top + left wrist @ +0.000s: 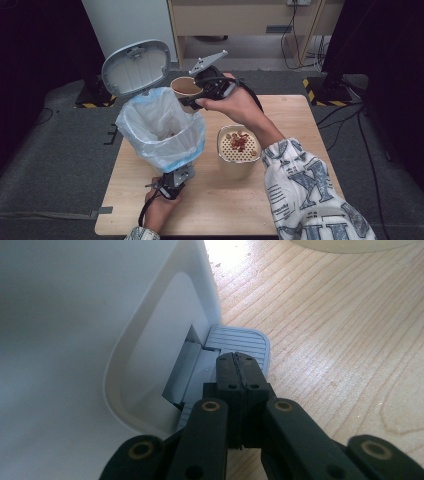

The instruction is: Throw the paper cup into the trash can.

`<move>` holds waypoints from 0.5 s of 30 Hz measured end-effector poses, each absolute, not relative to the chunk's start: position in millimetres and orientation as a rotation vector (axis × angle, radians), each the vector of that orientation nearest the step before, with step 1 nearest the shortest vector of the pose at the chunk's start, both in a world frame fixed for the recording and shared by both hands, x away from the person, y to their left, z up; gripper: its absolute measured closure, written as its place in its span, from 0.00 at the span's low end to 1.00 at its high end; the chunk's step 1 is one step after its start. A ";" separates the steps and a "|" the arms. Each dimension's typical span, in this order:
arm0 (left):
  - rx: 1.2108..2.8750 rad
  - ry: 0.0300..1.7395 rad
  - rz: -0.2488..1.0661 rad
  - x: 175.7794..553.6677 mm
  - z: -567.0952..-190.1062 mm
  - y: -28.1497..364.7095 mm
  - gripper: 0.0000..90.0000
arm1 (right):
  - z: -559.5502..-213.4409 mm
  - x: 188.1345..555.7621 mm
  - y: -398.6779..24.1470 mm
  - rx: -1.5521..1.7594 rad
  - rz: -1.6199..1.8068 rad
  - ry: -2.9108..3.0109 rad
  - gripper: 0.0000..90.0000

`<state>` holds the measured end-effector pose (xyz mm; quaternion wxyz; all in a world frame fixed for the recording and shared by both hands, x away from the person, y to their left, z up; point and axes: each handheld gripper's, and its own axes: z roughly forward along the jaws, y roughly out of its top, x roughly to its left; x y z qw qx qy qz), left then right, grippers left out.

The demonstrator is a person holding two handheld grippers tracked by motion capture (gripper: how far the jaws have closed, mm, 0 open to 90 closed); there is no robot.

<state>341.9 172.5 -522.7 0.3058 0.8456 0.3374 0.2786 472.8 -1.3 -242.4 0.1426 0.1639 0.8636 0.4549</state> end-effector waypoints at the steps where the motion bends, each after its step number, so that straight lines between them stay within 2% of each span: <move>1: 2.238 0.892 0.737 341.9 -522.7 172.5 0.99 | -242.8 473.0 -0.4 0.475 1.314 2.491 0.45; 15: 2.236 0.897 0.731 342.1 -522.5 173.0 0.99 | -247.6 472.4 12.9 0.466 1.328 2.497 0.45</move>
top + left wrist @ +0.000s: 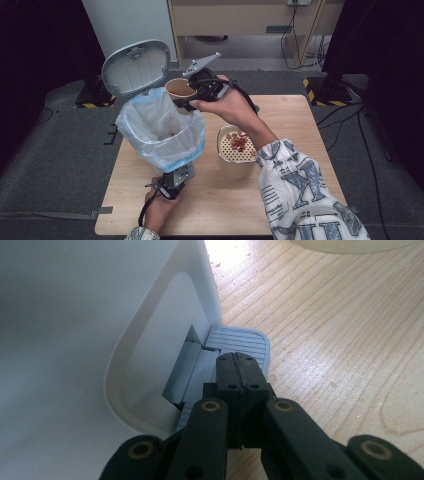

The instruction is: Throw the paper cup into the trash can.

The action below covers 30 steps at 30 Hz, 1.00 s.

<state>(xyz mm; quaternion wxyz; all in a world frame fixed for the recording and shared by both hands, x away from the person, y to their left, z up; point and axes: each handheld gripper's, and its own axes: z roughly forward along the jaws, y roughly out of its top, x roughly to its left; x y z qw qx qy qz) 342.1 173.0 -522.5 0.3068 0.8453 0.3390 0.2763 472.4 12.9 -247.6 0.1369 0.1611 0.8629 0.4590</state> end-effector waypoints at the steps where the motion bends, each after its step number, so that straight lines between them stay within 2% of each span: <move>1: 2.237 0.895 0.731 342.1 -522.5 173.1 0.99 | -248.2 472.8 13.6 0.459 1.324 2.501 0.45; 30: 2.236 0.895 0.729 342.2 -522.6 173.3 0.99 | -265.7 473.0 32.7 0.465 1.321 2.536 0.44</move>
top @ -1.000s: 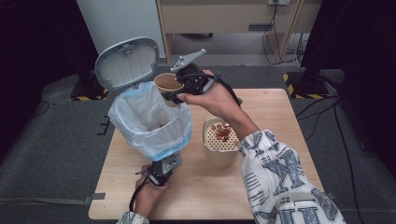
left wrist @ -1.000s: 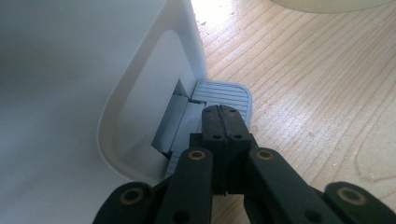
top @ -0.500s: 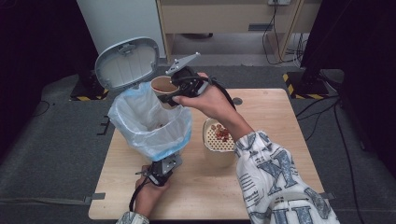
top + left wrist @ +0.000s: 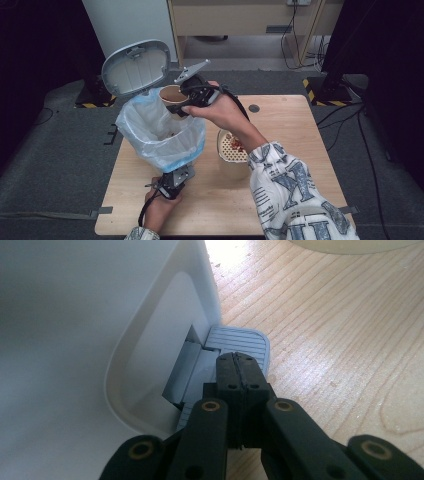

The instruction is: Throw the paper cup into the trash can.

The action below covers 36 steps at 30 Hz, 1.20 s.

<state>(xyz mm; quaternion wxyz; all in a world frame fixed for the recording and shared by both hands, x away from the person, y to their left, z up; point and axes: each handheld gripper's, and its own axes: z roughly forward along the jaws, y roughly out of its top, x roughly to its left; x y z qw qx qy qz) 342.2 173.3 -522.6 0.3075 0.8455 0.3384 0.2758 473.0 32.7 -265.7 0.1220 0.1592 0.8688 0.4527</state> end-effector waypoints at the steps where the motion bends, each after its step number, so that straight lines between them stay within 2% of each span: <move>1: 2.236 0.895 0.729 342.2 -522.5 173.3 0.99 | -267.2 473.0 33.5 0.465 1.324 2.538 0.44; 9: 2.234 0.895 0.728 342.2 -522.6 173.4 0.99 | -275.0 471.4 41.5 0.455 1.310 2.559 0.40; 13: 2.232 0.894 0.728 342.3 -522.8 173.4 0.99 | -277.8 469.5 44.5 0.456 1.324 2.545 0.21; 15: 2.234 0.895 0.729 342.2 -522.7 173.3 0.99 | -276.7 469.0 42.6 0.472 1.345 2.530 0.17; 36: 2.230 0.895 0.726 342.4 -522.9 173.7 0.99 | -272.9 476.0 5.3 0.573 1.347 2.457 0.15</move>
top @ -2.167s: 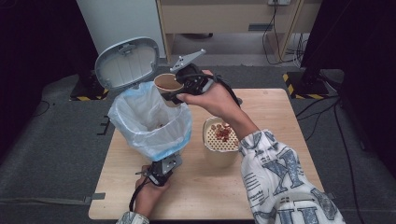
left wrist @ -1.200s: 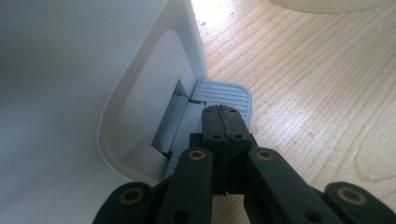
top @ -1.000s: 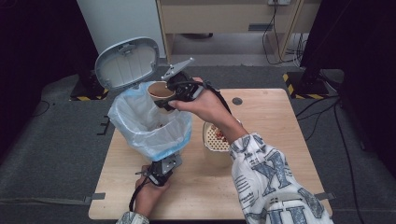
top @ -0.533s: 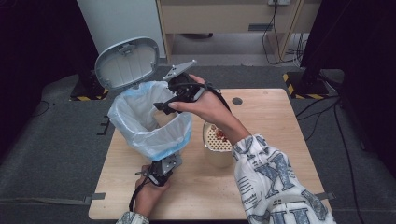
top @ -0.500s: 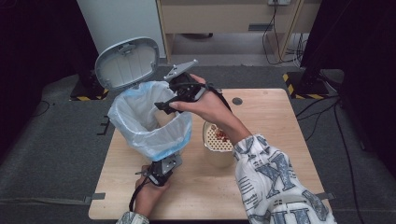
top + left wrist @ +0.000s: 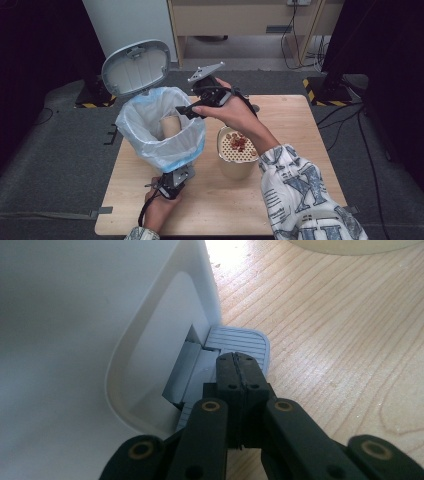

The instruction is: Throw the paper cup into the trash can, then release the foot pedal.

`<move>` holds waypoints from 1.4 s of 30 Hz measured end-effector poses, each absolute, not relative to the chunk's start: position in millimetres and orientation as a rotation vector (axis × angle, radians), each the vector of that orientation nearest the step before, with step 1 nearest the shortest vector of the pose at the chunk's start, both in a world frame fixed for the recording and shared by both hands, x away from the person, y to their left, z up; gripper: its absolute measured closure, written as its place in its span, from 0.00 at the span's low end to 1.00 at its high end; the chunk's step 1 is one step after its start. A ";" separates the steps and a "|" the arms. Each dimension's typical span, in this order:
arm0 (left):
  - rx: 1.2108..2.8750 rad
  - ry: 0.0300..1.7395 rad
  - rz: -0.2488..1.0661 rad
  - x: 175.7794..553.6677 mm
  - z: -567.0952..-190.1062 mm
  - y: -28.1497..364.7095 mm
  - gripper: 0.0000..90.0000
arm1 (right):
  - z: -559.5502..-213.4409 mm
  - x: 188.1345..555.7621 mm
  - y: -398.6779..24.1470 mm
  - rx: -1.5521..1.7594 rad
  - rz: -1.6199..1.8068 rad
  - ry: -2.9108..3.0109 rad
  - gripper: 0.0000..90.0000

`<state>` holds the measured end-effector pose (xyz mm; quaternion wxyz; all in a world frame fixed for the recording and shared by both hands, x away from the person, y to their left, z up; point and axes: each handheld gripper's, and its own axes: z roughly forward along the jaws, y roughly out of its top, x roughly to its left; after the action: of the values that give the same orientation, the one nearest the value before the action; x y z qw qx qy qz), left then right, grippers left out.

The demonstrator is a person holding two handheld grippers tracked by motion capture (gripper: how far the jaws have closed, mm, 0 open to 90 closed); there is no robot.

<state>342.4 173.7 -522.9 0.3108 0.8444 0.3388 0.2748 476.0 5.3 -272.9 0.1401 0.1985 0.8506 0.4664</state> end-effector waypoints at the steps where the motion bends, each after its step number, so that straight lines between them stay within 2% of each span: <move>1: 2.230 0.894 0.726 342.4 -522.9 173.7 0.99 | -273.1 476.2 4.1 0.580 1.348 2.453 0.15; 22: 2.224 0.894 0.722 342.5 -523.2 174.1 0.99 | -272.8 481.2 -34.8 0.673 1.350 2.388 0.14; 42: 2.218 0.900 0.716 342.4 -523.3 174.6 0.99 | -286.8 489.2 -102.5 0.844 1.287 2.282 0.13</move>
<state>342.4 174.6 -523.3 0.3158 0.8423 0.3419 0.2719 489.2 -102.5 -286.8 0.1935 0.3010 0.8133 0.4587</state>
